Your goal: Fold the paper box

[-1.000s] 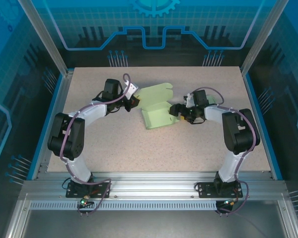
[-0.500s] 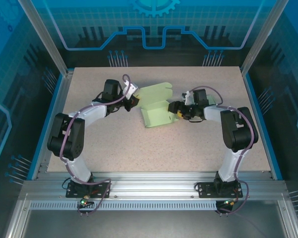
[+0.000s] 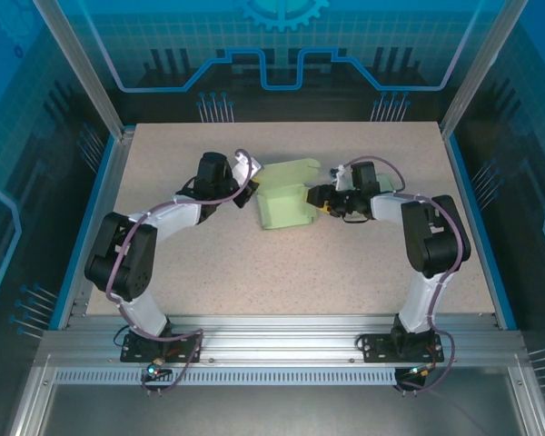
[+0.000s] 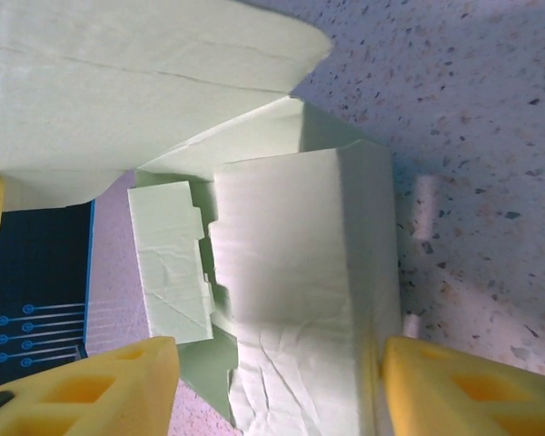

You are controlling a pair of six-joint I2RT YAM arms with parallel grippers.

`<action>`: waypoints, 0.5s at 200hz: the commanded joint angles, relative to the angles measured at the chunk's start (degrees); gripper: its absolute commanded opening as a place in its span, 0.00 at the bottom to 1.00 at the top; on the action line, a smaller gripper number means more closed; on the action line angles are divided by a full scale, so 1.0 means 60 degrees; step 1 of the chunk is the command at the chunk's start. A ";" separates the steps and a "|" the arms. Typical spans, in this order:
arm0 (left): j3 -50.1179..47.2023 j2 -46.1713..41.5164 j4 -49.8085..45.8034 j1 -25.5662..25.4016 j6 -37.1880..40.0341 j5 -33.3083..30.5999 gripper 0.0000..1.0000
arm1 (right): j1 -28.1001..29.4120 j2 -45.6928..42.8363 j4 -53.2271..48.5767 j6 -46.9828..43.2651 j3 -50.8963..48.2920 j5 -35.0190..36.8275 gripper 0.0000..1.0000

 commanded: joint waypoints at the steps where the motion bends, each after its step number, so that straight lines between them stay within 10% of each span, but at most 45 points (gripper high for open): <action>1: -0.0114 -0.0312 0.0538 -0.0141 0.0142 -0.0166 0.00 | 0.0265 0.0202 -0.0337 -0.0192 0.0441 -0.0014 0.57; 100: -0.0397 -0.0318 0.1116 -0.0179 -0.0218 -0.0085 0.00 | 0.1478 0.0740 -0.4730 -0.1987 0.2686 0.4821 0.30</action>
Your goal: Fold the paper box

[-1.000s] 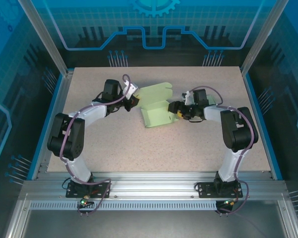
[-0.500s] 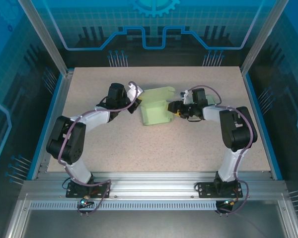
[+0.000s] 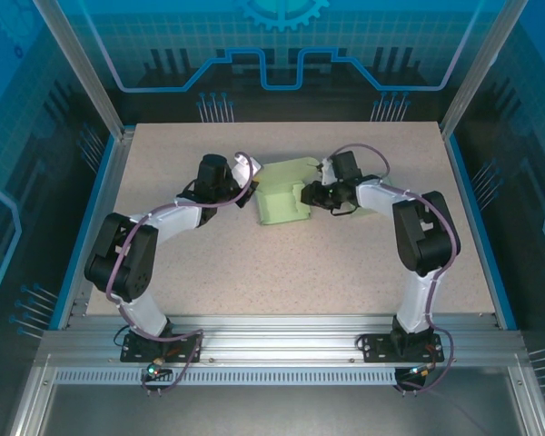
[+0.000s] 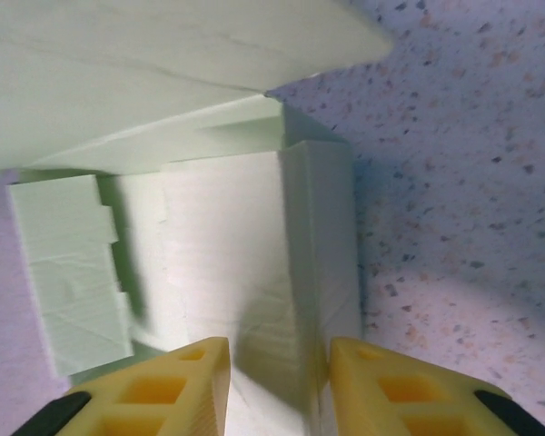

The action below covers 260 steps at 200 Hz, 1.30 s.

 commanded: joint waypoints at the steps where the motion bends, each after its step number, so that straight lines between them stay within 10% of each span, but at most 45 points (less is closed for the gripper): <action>1: -0.0136 -0.0278 0.0447 -0.0131 -0.0179 0.0309 0.00 | 0.0394 0.0371 -0.1497 -0.0685 0.0534 0.1554 0.29; 94: 0.0130 0.0005 0.0049 -0.0091 -0.0392 0.0559 0.00 | 0.1241 0.1152 -0.2814 -0.1439 0.1580 0.4237 0.27; 116: 0.0144 0.0004 0.0047 -0.0055 -0.0422 0.0713 0.00 | 0.1412 0.1290 -0.2942 -0.1588 0.1780 0.5021 0.13; 155: 0.0056 -0.0085 0.0117 0.0017 -0.0543 0.1286 0.00 | 0.1723 0.1848 -0.3459 -0.1970 0.2391 0.6372 0.23; 176: 0.0155 -0.0005 0.0017 0.0066 -0.0601 0.1328 0.00 | 0.1928 0.2089 -0.3625 -0.2252 0.2633 0.7170 0.00; 260: 0.0717 0.0399 -0.0314 0.0162 -0.1231 0.1384 0.00 | 0.2789 0.3955 -0.5324 -0.2035 0.3446 1.0869 0.00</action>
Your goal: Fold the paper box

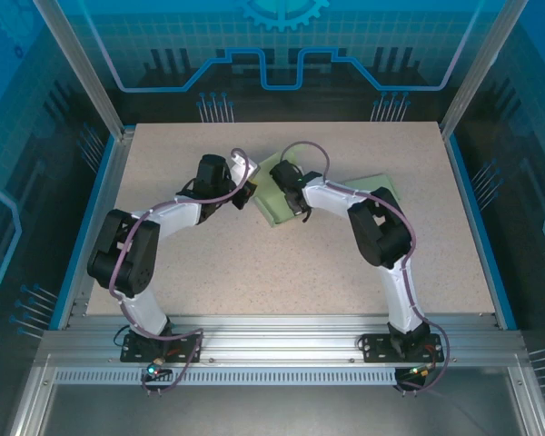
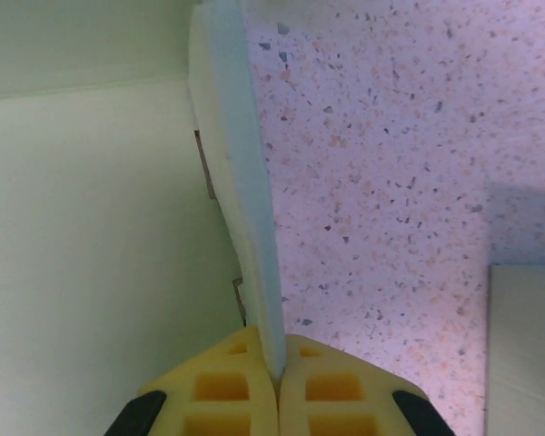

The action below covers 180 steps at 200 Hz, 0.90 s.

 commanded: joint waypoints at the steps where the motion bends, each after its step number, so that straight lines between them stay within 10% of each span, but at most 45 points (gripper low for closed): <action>1: 0.0450 0.0042 0.0292 -0.0060 -0.0385 0.0813 0.00 | -0.0026 0.1438 -0.1682 0.0271 0.0007 0.1349 0.00; 62: 0.0475 -0.0053 0.0038 -0.0060 -0.0004 0.1132 0.00 | 0.0056 -0.0025 -0.0678 0.0375 -0.0727 -0.1049 0.00; 180: 0.0843 0.0127 -0.0722 -0.0059 0.0803 0.1159 0.00 | -0.0224 -0.1185 -0.0365 0.0633 -0.0960 -0.2540 0.54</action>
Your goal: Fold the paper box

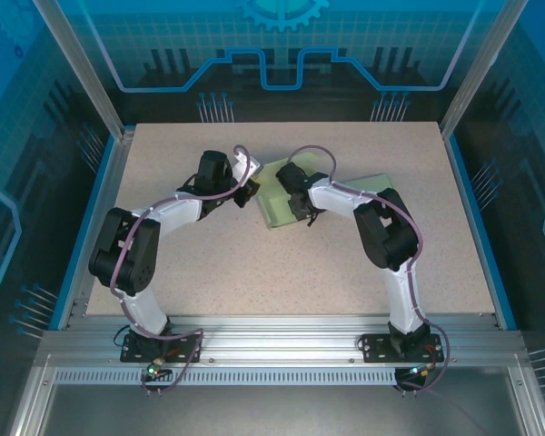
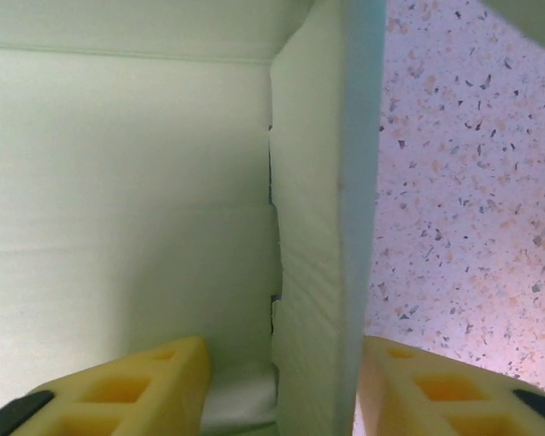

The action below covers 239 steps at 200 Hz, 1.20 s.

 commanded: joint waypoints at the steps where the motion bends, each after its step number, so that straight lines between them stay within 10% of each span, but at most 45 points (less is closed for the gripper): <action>1: 0.0425 0.0034 -0.0198 -0.0060 0.0383 0.0528 0.00 | 0.0020 -0.0415 -0.0106 0.0124 -0.0118 -0.0626 0.54; 131: 0.1047 0.0442 -0.1190 0.0078 0.1087 0.0778 0.00 | -0.0487 -0.2455 0.0058 0.0054 -0.0823 -0.1332 0.72; 239: 0.1451 0.0627 -0.1892 0.0123 0.1615 0.1079 0.00 | -0.2803 -0.3344 0.1267 -0.1892 -0.0858 -0.5437 0.70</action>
